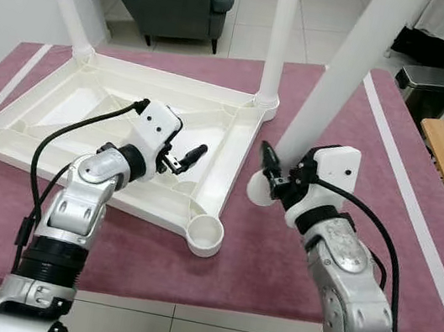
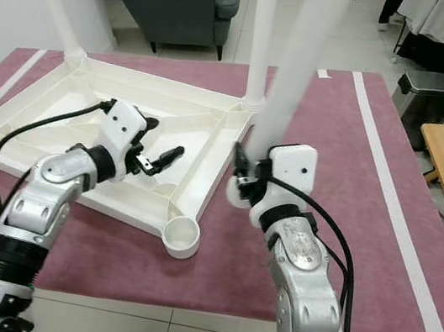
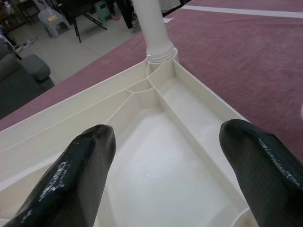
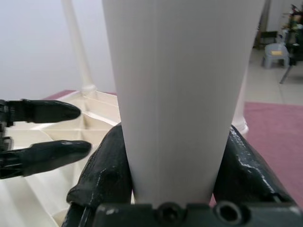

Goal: Building children table

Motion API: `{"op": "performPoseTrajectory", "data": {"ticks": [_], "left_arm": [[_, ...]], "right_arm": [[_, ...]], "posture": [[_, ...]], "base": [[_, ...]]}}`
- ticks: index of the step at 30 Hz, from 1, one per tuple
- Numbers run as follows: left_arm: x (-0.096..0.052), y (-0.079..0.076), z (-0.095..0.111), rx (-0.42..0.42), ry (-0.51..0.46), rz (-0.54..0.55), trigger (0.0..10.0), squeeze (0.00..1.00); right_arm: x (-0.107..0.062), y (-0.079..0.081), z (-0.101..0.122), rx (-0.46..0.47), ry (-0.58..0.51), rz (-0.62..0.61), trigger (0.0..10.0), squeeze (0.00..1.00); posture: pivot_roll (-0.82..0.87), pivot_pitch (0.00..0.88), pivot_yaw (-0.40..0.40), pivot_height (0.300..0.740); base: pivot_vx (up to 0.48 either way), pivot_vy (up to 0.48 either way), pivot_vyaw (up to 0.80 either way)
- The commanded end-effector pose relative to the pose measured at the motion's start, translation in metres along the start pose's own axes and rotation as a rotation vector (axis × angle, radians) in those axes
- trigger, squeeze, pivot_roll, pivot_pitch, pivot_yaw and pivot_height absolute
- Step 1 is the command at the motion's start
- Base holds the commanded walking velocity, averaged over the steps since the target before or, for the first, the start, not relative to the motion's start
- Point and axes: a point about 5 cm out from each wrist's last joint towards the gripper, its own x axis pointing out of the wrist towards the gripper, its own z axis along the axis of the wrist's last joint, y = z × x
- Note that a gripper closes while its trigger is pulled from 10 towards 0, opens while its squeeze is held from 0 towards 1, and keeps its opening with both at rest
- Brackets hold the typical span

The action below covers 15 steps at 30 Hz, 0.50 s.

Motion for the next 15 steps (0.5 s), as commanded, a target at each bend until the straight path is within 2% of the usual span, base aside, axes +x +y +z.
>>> {"op": "performPoseTrajectory", "data": {"ticks": [1, 3, 4, 6, 8, 10, 12, 14, 15], "left_arm": [[-0.005, 0.007, -0.005, -0.008, 0.028, 0.050, 10.0, 0.00], [-0.013, 0.003, -0.004, 0.064, 0.036, -0.121, 10.0, 0.00], [-0.013, 0.003, -0.004, 0.064, 0.036, -0.121, 10.0, 0.00], [-0.024, -0.003, -0.006, 0.114, 0.072, -0.322, 10.0, 0.00], [-0.024, -0.003, -0.006, 0.114, 0.072, -0.322, 10.0, 0.00], [-0.040, -0.004, -0.012, 0.195, 0.157, -0.560, 10.0, 0.00], [-0.040, -0.004, -0.012, 0.195, 0.157, -0.560, 10.0, 0.00], [-0.045, 0.000, -0.017, 0.251, 0.222, -0.704, 10.0, 0.00], [-0.045, 0.000, -0.017, 0.251, 0.222, -0.704, 10.0, 0.00]], "right_arm": [[-0.003, 0.008, 0.008, 0.018, -0.035, 0.074, 10.0, 0.00], [-0.008, 0.011, 0.015, 0.011, -0.053, 0.153, 10.0, 0.00], [-0.008, 0.011, 0.015, 0.011, -0.053, 0.153, 10.0, 0.00], [-0.013, 0.012, 0.028, 0.051, -0.084, 0.247, 10.0, 0.00], [-0.013, 0.012, 0.028, 0.051, -0.084, 0.247, 10.0, 0.00], [-0.019, 0.015, 0.038, 0.063, -0.082, 0.396, 10.0, 0.00], [-0.019, 0.015, 0.038, 0.063, -0.082, 0.396, 10.0, 0.00], [-0.020, 0.016, 0.036, 0.064, -0.059, 0.451, 10.0, 0.00], [-0.020, 0.016, 0.036, 0.064, -0.059, 0.451, 10.0, 0.00]], "posture": [[-0.10, 0.049, 0.140, 0.740], [-0.09, 0.047, 0.140, 0.740], [-0.09, 0.047, 0.140, 0.740], [-0.08, 0.064, 0.134, 0.740], [-0.08, 0.064, 0.134, 0.740], [-0.09, 0.087, 0.129, 0.740], [-0.09, 0.087, 0.129, 0.740], [-0.09, 0.099, 0.119, 0.740], [-0.09, 0.099, 0.119, 0.740]], "base": [[0.000, 0.000, 0.00], [0.000, 0.000, 0.00], [0.000, 0.000, 0.00], [0.000, 0.000, 0.00], [0.000, 0.000, 0.00], [0.000, 0.000, 0.00], [0.000, 0.000, 0.00], [0.000, 0.000, 0.00], [0.000, 0.000, 0.00]]}}
